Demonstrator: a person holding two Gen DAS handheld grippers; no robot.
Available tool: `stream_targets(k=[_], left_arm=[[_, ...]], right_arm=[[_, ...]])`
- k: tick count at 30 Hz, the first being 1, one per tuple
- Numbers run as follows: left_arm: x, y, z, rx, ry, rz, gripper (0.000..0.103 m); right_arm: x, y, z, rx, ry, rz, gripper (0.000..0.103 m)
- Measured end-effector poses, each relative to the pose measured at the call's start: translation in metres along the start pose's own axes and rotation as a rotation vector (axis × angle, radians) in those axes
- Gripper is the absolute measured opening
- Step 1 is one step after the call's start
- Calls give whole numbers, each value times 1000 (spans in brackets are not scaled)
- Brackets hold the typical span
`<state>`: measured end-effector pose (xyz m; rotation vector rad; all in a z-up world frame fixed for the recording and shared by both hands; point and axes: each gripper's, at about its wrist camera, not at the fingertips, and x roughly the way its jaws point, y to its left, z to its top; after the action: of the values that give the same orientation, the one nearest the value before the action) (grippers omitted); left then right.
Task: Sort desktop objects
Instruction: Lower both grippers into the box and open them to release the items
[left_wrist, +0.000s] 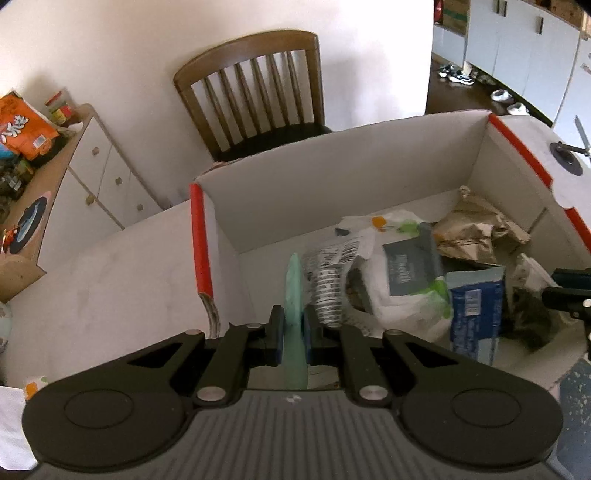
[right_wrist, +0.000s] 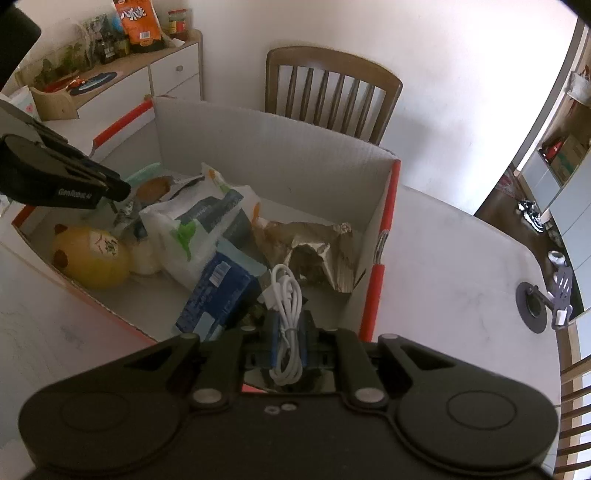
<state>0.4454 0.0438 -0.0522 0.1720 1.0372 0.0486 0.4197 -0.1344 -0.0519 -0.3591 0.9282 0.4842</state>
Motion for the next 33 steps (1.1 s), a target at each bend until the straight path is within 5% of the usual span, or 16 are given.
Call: stream_targets(k=[17,33], left_arm=[[9,-1,-1,-3,40,2,9],[-28,-5,-4,-42,-5,-43,10]], right_arm=[[1,-4,1,33,-1,10,17],[-18,-7,3,79,-23,31,26]])
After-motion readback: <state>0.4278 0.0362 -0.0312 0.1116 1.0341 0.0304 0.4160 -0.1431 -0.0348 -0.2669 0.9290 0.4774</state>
